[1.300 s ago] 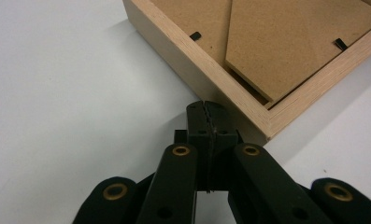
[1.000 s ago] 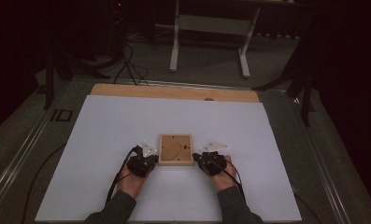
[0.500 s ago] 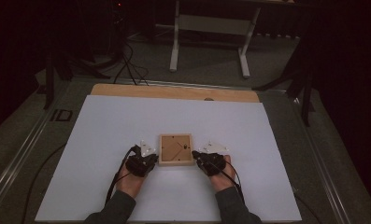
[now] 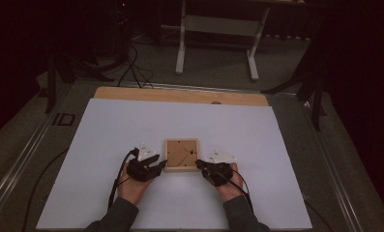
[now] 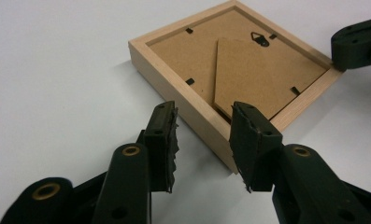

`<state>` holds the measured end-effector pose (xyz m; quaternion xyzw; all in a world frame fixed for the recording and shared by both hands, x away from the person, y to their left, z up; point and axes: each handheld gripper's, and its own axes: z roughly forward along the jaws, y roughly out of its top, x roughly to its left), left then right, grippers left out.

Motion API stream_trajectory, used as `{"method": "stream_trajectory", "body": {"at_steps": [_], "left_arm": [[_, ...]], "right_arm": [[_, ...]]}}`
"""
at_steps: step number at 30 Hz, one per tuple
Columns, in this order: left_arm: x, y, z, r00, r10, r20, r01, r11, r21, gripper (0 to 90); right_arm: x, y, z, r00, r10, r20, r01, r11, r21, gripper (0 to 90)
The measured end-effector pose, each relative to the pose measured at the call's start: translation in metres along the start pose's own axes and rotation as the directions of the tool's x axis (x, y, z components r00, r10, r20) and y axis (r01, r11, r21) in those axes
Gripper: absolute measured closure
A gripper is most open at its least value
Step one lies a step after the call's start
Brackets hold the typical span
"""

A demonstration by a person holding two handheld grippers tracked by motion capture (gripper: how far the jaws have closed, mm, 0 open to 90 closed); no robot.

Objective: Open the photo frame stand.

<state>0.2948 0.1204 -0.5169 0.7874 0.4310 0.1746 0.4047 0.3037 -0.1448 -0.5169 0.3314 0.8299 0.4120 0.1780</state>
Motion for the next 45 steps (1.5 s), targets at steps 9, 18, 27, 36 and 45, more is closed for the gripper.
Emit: {"method": "stream_trajectory", "body": {"at_steps": [9, 18, 27, 36, 45], "left_arm": [[-0.008, 0.004, -0.001, 0.9987, 0.02, 0.047, -0.019, 0.9997, -0.014, 56.2], [-0.015, 0.01, 0.005, 0.9961, 0.07, 0.054, -0.069, 0.9976, -0.008, 55.9], [-0.021, 0.023, 0.015, 0.9915, 0.115, 0.06, -0.115, 0.9933, -0.002, 56.0], [-0.025, 0.026, 0.024, 0.9874, 0.15, 0.05, -0.151, 0.9882, 0.025, 56.0], [-0.028, 0.026, 0.031, 0.9889, 0.142, 0.044, -0.144, 0.989, 0.035, 52.7]], "right_arm": [[0.0, -0.004, -0.002, 0.9998, 0.019, 0.0, -0.019, 1.0, 0.002, 89.4], [0.001, -0.006, -0.002, 0.9997, 0.025, 0.007, -0.025, 1.0, -0.01, 89.6], [0.001, -0.006, 0.0, 0.9996, 0.017, 0.021, -0.016, 1.0, -0.024, 89.6], [0.001, -0.006, 0.001, 0.9996, 0.019, 0.02, -0.018, 0.999, -0.026, 89.7], [0.0, -0.006, 0.001, 0.9996, 0.021, 0.016, -0.021, 0.999, -0.028, 89.6]]}}
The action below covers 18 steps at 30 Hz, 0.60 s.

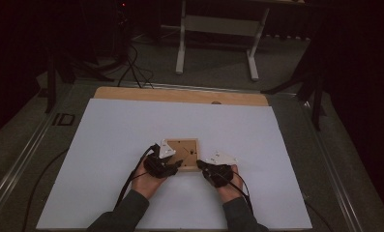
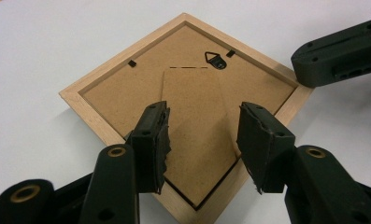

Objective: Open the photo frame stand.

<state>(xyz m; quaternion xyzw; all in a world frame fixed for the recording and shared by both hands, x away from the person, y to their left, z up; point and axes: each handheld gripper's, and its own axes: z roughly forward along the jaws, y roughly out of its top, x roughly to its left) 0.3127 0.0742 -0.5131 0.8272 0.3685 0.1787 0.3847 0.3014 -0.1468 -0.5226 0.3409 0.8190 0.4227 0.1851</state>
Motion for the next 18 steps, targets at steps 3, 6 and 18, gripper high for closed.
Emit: {"method": "stream_trajectory", "body": {"at_steps": [3, 6, 18], "left_arm": [[0.0, 0.0007, 0.0007, 1.0, -0.002, -0.001, 0.002, 1.0, 0.003, 51.6], [-0.0003, 0.0011, 0.0009, 1.0, 0.005, -0.007, -0.005, 1.0, 0.008, 50.8], [0.0006, -0.0001, 0.0043, 0.9997, 0.008, -0.021, -0.008, 0.9994, 0.034, 48.3]], "right_arm": [[0.0, -0.0001, 0.0, 1.0, -0.002, 0.0, 0.002, 1.0, 0.0, 89.6], [-0.0001, -0.0001, 0.0, 1.0, -0.002, 0.0, 0.002, 1.0, -0.001, 89.5], [-0.0006, -0.0002, -0.0001, 1.0, -0.001, -0.005, 0.001, 1.0, -0.001, 89.5]]}}
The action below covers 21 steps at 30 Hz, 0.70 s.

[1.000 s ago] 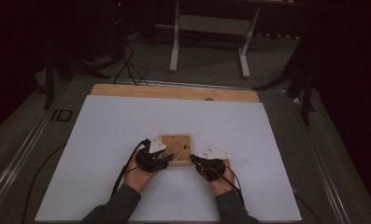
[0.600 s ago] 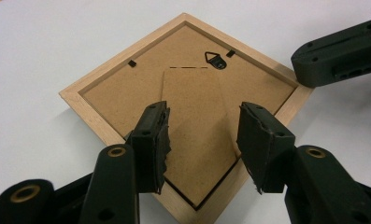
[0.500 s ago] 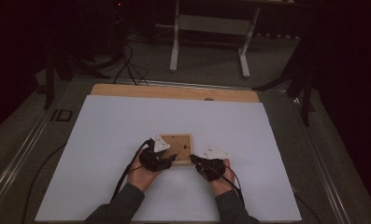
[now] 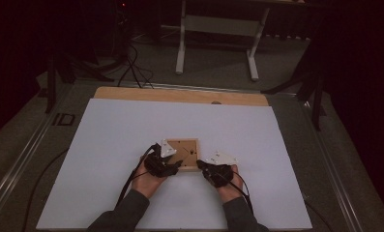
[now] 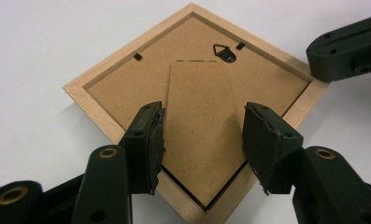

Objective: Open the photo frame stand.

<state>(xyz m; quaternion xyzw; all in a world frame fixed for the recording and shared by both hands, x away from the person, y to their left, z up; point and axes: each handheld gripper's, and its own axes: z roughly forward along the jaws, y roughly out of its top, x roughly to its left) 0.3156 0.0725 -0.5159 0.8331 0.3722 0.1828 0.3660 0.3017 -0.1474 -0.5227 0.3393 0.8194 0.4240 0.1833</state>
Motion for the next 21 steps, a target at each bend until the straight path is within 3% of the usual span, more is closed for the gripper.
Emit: {"method": "stream_trajectory", "body": {"at_steps": [5, 13, 16, 21], "left_arm": [[0.004, 0.0, 0.001, 0.9995, -0.027, 0.017, 0.027, 0.9996, 0.009, 45.6], [0.006, 0.005, 0.001, 0.999, -0.026, 0.036, 0.024, 0.9984, 0.052, 45.5], [0.007, 0.008, 0.0, 0.9988, -0.015, 0.046, 0.012, 0.9974, 0.071, 49.3], [0.005, 0.012, 0.0, 0.9993, -0.004, 0.036, 0.001, 0.9952, 0.098, 50.8]], "right_arm": [[0.0, 0.0, 0.0, 1.0, 0.0, 0.0, 0.0, 1.0, 0.0, 89.5], [0.0, 0.0, 0.0, 1.0, 0.0, -0.001, 0.0, 1.0, -0.001, 89.5], [0.0, 0.0, 0.0, 1.0, 0.001, -0.002, -0.001, 1.0, -0.002, 89.6], [0.0, 0.0, 0.0, 1.0, -0.001, -0.002, 0.001, 1.0, -0.002, 89.5]]}}
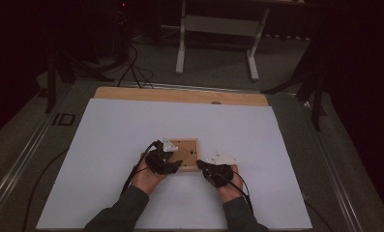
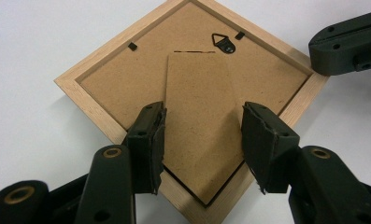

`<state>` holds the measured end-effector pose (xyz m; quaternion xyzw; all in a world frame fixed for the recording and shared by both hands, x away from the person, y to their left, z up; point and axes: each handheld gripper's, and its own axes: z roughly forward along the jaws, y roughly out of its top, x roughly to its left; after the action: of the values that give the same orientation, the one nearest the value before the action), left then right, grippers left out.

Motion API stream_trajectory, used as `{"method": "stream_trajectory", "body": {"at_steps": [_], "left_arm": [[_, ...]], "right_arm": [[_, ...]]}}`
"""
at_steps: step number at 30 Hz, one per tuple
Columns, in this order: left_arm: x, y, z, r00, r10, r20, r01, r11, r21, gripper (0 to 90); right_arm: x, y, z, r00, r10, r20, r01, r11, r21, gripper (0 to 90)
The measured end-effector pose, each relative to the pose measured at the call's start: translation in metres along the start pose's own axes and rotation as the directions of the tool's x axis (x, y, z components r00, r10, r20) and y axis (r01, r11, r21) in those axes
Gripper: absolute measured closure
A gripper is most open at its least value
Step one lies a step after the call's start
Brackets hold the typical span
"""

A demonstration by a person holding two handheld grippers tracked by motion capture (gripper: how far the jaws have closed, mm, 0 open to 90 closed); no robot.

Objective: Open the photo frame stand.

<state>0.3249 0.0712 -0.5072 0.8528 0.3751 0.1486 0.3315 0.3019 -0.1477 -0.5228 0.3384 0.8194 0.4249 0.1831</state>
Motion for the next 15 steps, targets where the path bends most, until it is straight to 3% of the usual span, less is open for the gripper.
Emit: {"method": "stream_trajectory", "body": {"at_steps": [15], "left_arm": [[0.001, 0.017, -0.012, 1.0, -0.01, 0.0, 0.01, 0.9991, -0.041, 50.9]], "right_arm": [[0.0, 0.0, 0.0, 1.0, -0.003, -0.003, 0.003, 1.0, -0.001, 89.5]]}}
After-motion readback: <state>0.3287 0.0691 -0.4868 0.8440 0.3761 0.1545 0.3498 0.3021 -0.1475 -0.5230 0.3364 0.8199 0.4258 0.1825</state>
